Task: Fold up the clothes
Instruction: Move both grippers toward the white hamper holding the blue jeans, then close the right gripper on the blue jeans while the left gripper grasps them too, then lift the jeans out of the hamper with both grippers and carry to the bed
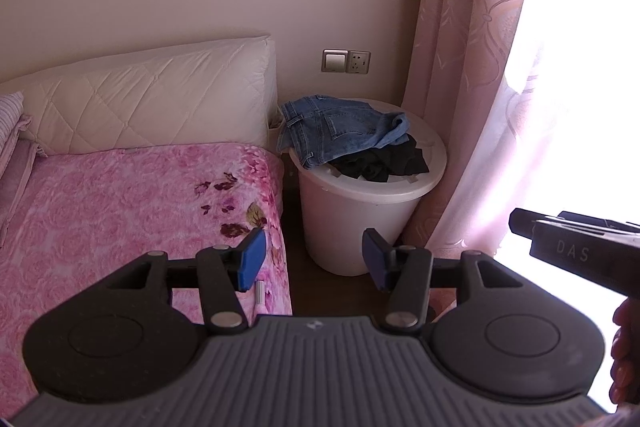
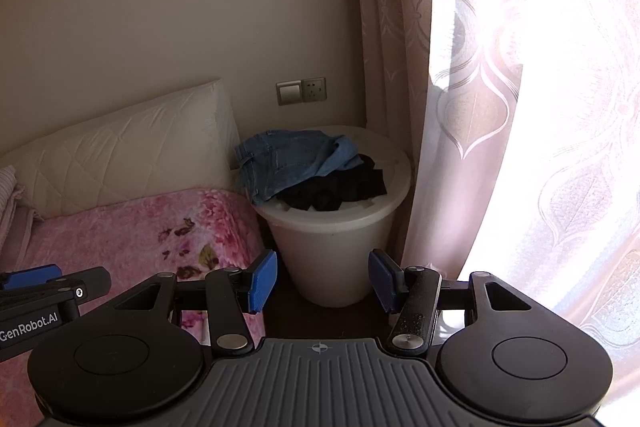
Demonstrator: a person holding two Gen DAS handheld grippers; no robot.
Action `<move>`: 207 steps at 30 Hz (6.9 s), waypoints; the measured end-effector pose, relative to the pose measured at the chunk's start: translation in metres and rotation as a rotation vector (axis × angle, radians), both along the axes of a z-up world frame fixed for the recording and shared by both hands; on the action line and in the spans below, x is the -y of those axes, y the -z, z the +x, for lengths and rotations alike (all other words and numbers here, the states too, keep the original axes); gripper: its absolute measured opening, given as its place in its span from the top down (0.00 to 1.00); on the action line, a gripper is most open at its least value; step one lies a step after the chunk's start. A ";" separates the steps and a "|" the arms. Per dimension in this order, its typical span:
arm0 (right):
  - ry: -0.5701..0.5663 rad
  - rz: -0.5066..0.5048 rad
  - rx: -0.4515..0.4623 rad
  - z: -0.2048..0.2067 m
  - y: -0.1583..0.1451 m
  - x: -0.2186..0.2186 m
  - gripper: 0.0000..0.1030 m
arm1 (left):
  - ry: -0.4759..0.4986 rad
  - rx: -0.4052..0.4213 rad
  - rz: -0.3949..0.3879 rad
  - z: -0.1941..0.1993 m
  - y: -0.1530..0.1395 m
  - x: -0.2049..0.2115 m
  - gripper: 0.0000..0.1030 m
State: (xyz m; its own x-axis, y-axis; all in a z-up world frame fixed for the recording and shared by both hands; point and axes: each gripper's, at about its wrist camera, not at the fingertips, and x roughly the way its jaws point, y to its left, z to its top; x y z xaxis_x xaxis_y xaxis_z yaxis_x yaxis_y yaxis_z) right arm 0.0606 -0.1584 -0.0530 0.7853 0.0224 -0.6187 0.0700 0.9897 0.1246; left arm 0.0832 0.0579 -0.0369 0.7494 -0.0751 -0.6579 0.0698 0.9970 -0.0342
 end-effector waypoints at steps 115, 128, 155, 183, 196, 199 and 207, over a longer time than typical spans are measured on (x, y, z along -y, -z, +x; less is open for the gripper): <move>0.119 0.219 -0.351 0.523 0.196 0.125 0.47 | -0.709 -0.627 -0.907 0.495 0.340 -0.002 0.59; 0.211 0.305 -0.400 0.552 0.231 0.129 0.47 | -0.689 -0.540 -0.935 0.506 0.341 -0.004 0.58; 0.046 0.286 -0.193 0.537 0.169 0.107 0.92 | -0.709 -0.533 -1.086 0.489 0.361 -0.010 0.78; -0.689 0.481 0.422 0.432 -0.029 -0.076 0.93 | -0.788 0.523 -0.689 0.297 0.056 -0.164 0.97; -1.323 0.903 0.505 0.177 -0.120 -0.235 0.93 | -1.137 0.859 -0.216 -0.110 -0.127 -0.218 0.97; -1.380 0.984 0.461 0.121 -0.133 -0.266 0.93 | -1.188 0.837 -0.072 -0.171 -0.168 -0.219 0.97; -1.561 1.059 0.442 0.022 -0.176 -0.296 0.93 | -1.201 0.865 0.126 -0.247 -0.265 -0.237 0.97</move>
